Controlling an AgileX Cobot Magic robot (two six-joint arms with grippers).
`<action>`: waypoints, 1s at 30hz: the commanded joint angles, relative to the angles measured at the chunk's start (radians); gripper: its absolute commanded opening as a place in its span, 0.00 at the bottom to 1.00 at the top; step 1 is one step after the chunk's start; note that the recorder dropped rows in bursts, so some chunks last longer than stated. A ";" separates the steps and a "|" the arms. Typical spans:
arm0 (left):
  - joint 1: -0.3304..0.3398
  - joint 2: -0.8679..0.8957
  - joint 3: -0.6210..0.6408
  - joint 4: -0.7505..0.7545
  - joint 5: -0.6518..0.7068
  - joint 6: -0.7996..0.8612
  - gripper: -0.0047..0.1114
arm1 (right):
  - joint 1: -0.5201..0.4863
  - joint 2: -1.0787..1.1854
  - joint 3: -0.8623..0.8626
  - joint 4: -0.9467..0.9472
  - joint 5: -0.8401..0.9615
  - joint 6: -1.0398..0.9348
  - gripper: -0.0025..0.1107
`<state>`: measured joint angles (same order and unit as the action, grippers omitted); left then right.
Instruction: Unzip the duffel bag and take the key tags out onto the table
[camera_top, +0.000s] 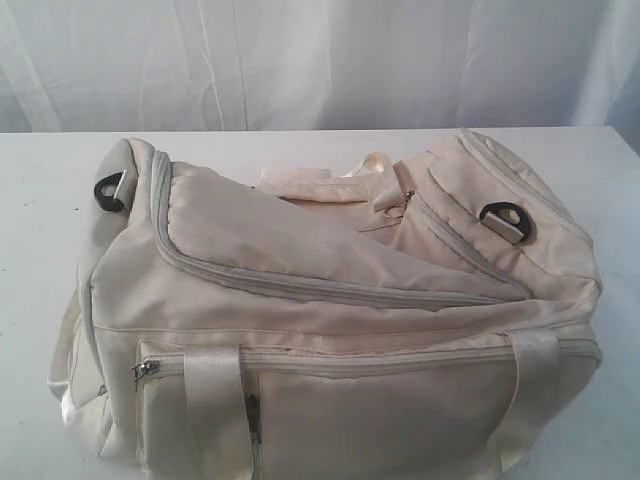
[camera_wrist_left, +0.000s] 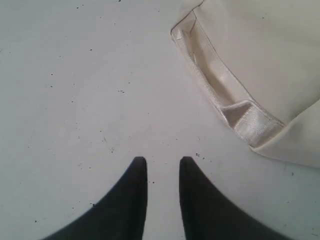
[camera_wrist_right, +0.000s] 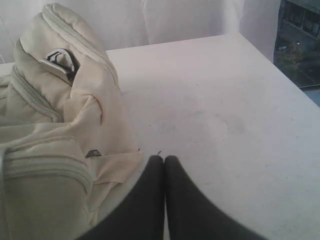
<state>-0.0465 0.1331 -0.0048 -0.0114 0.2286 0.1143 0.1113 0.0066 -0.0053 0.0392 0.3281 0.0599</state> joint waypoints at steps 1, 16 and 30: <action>-0.005 -0.004 0.005 -0.015 -0.004 -0.002 0.29 | -0.003 -0.007 0.005 -0.005 -0.007 0.003 0.02; -0.005 -0.004 0.005 -0.015 -0.004 -0.002 0.29 | -0.003 -0.007 0.005 -0.005 -0.007 0.003 0.02; -0.005 -0.004 0.005 -0.015 -0.004 -0.002 0.29 | -0.003 -0.007 0.005 -0.004 -0.254 0.109 0.02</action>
<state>-0.0465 0.1331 -0.0048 -0.0114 0.2286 0.1143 0.1113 0.0066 -0.0053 0.0392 0.1931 0.1232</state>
